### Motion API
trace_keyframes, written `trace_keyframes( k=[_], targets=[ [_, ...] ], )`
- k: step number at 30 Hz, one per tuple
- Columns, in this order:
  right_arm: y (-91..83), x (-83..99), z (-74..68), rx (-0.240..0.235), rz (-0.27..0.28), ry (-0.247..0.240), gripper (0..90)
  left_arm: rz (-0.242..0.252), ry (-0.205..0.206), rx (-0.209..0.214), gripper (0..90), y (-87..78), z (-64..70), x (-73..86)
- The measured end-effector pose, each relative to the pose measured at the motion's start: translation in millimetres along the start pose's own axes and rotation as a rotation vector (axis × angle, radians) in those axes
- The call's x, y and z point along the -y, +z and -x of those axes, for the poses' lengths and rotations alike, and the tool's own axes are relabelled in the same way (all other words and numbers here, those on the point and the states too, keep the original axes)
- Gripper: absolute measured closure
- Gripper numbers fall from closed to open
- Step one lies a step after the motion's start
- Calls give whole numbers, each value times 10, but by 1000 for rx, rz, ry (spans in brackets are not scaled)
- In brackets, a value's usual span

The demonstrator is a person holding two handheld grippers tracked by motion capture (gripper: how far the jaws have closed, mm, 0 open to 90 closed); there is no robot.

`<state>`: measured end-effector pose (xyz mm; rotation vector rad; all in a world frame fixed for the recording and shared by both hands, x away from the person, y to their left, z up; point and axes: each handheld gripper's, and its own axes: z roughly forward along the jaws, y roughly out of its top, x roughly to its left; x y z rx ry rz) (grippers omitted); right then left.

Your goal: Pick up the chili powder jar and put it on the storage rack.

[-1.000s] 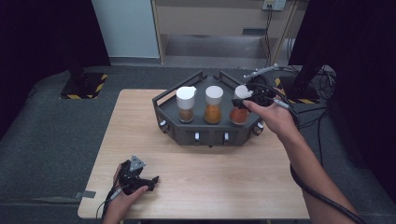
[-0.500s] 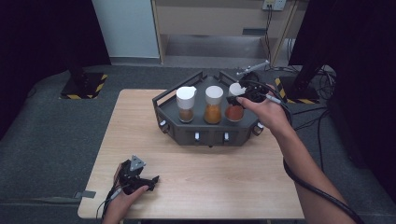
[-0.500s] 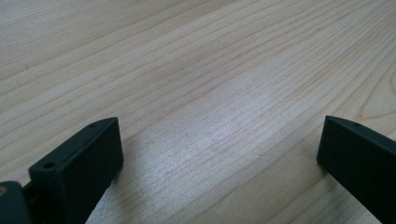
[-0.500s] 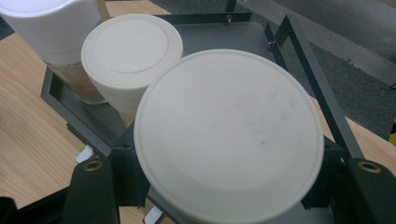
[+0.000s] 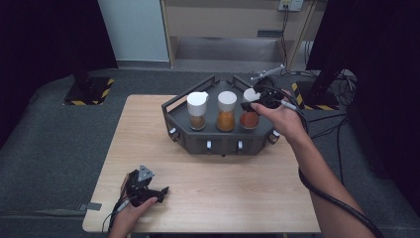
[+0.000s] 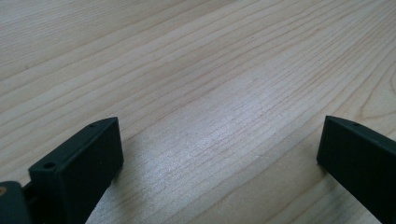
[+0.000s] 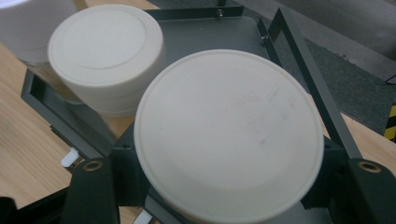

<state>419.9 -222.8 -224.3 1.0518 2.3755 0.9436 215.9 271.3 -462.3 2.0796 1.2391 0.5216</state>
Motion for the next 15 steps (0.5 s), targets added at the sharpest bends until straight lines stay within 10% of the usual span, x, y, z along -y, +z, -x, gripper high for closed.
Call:
trace_keyframes(
  k=[15],
  targets=[
    [73, 220, 225, 20, 26, 73, 340, 0, 1, 1, 0, 2, -2, -2]
  ],
)
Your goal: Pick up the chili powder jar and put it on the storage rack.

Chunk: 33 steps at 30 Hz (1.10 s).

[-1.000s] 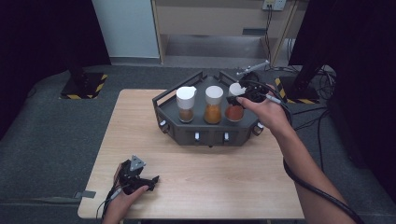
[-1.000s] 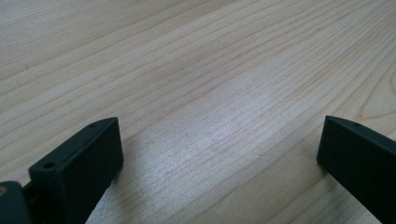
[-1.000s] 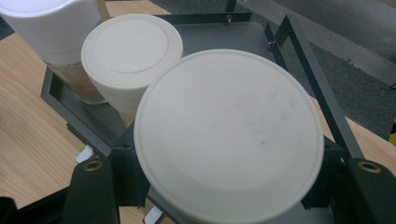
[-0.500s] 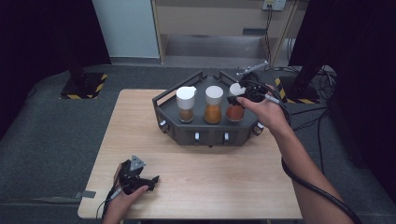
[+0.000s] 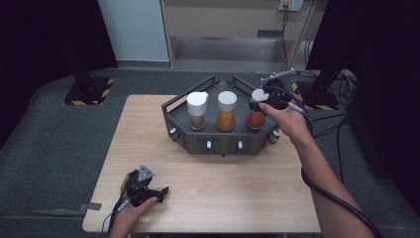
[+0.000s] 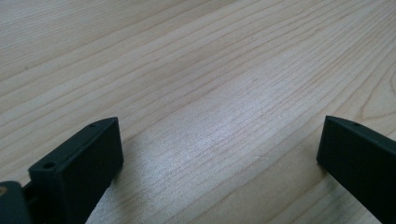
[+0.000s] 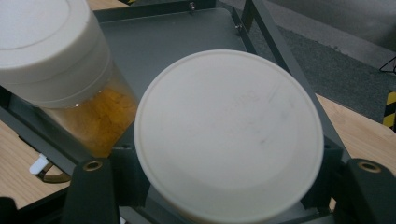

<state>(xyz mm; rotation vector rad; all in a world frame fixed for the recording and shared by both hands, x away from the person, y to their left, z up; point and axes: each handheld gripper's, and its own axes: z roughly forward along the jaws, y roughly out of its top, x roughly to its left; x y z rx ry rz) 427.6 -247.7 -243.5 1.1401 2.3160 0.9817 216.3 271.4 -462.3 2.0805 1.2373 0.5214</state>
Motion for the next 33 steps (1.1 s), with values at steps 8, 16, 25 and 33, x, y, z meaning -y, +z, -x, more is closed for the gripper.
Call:
trace_keyframes(
  k=[8, 16, 25, 33],
  targets=[
    [71, 45, 18, -3, 0, 14, 340, 1, 1, 0, 0, 2, -1, 0],
    [87, 35, 18, -8, -1, 20, 339, 1, 1, 1, 0, 4, -2, -1],
    [91, 102, 59, -24, 23, 17, 336, 1, 1, 1, 0, 5, -2, -1],
    [103, 113, 61, -23, 26, 16, 333, 1, 2, 1, 0, 5, -3, -3]
  ],
)
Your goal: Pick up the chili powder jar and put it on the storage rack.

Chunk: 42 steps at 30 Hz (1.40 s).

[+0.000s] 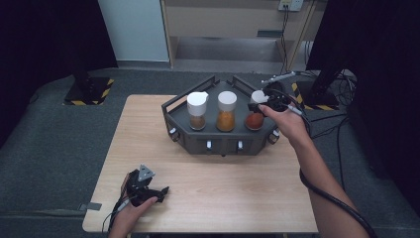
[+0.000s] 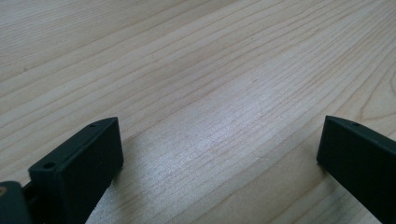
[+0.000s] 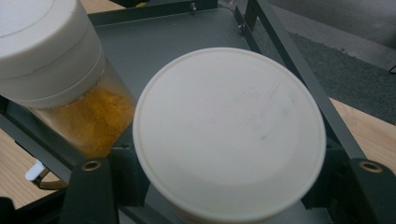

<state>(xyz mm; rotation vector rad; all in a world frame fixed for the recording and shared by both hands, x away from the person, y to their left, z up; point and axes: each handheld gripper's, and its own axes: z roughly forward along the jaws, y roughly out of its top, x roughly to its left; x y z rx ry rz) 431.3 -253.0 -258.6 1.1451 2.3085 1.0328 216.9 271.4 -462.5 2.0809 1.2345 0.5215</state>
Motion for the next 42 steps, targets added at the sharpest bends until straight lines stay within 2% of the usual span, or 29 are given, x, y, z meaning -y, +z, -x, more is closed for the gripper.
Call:
trace_keyframes(
  k=[5, 10, 15, 18, 21, 23, 25, 30, 35, 38, 42],
  targets=[
    [9, 0, 10, -1, -3, -1, 303, 1, -1, 0, 0, 1, 1, 1],
    [-11, 28, -1, 6, -2, -10, 198, 0, 0, -1, 0, 0, 1, 0],
    [-99, 94, -5, 9, 22, -11, 111, 0, 0, 0, 0, 1, 1, 0],
    [-163, 139, -25, 6, 37, -32, 80, 0, 0, 0, 0, 1, 1, -1],
    [-222, 171, -72, 27, 39, -49, 54, 0, 0, 0, 0, 1, 1, 0],
    [-277, 219, -147, 53, 51, -79, 51, 0, 0, 0, 0, 1, 1, 0],
    [-331, 266, -190, 57, 58, -100, 51, 1, -2, -1, 0, 1, 3, 2],
    [-432, 385, -221, 58, 70, -102, 49, 0, 0, -1, 0, 0, 1, -1],
    [-485, 464, -227, 44, 53, -76, 66, -1, 1, 0, 0, -1, 0, -3],
    [-482, 489, -258, 48, 25, -78, 67, -1, 0, 0, 0, 0, 0, -1],
    [-510, 556, -272, 30, 24, -75, 67, -1, 1, 0, 0, 0, -1, -1]
  ],
)
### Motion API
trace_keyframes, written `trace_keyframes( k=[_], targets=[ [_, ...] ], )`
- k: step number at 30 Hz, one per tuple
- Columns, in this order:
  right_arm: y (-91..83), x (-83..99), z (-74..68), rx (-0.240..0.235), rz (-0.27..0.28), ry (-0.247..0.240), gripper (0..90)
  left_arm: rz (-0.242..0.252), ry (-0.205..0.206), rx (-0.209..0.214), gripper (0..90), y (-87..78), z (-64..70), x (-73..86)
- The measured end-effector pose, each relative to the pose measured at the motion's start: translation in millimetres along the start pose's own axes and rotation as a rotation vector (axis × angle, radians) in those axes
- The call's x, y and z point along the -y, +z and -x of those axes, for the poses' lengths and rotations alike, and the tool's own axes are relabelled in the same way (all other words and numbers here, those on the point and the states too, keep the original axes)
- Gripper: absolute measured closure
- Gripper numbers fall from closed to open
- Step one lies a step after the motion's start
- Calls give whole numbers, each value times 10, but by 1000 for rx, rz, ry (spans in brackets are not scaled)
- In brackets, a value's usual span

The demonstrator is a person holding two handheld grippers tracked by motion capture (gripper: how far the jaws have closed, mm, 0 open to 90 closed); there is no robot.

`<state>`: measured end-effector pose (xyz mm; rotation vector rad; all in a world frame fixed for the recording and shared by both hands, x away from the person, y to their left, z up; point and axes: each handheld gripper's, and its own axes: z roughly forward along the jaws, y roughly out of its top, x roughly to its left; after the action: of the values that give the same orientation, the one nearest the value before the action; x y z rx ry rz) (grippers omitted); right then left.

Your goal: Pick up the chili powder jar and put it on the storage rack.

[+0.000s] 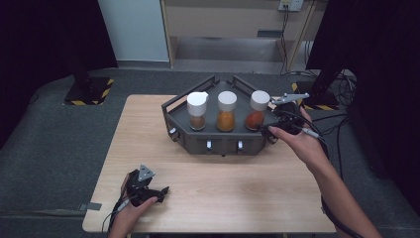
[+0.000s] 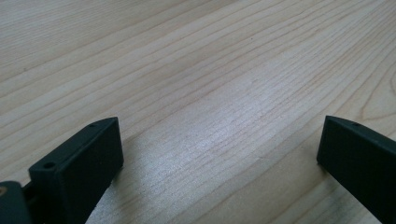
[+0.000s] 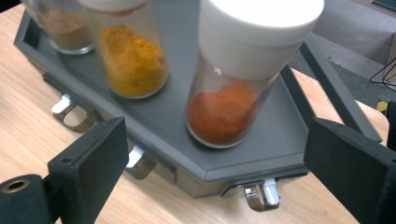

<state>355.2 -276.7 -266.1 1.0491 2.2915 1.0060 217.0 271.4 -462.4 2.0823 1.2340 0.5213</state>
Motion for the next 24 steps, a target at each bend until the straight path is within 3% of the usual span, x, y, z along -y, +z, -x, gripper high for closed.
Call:
trace_keyframes(
  k=[11, 24],
  targets=[
    [-53, 123, -78, -22, -52, 3, 77, 0, 0, 0, 0, 0, 1, 0],
    [-87, 335, -149, -24, -67, 4, 71, 0, 0, 0, 0, 0, 1, 0]
  ],
)
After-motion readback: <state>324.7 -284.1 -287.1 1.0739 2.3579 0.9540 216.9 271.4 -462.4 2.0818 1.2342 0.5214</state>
